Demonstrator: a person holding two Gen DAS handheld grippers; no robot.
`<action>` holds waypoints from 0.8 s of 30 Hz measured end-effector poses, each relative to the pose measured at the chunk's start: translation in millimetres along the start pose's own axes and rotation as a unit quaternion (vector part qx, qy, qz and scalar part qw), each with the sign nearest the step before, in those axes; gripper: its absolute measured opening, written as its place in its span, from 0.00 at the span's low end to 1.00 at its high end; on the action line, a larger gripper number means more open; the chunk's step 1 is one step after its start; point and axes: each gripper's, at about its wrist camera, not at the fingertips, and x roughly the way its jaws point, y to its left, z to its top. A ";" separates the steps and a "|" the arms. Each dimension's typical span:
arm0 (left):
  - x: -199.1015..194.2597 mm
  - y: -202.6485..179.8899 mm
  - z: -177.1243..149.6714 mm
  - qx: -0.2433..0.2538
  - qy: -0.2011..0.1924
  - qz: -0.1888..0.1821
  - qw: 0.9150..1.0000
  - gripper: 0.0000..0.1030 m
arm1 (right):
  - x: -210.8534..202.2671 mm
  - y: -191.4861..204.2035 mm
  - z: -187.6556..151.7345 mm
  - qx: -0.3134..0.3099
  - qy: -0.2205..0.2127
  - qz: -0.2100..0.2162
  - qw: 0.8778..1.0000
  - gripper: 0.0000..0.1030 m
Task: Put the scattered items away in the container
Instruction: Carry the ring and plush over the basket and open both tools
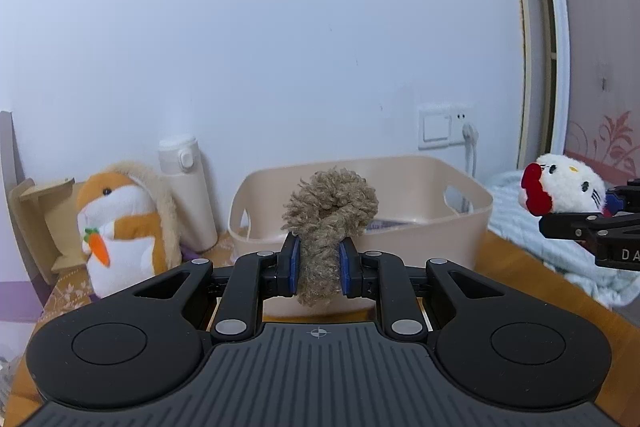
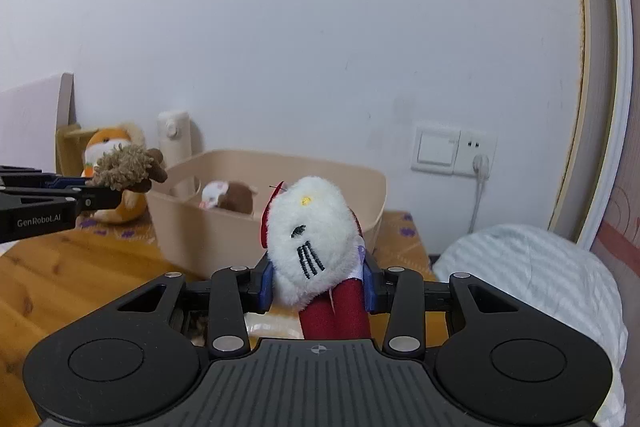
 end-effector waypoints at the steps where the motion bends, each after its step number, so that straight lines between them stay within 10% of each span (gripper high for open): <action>1: 1.9 -0.6 4.1 -0.002 -0.001 0.000 1.000 0.19 | 1.6 -1.1 3.0 0.002 -0.002 0.000 1.000 0.37; 24: 91.0 -19.9 63.5 -0.026 0.013 0.033 0.999 0.19 | 56.2 -24.7 57.1 0.036 -0.037 -0.013 0.999 0.37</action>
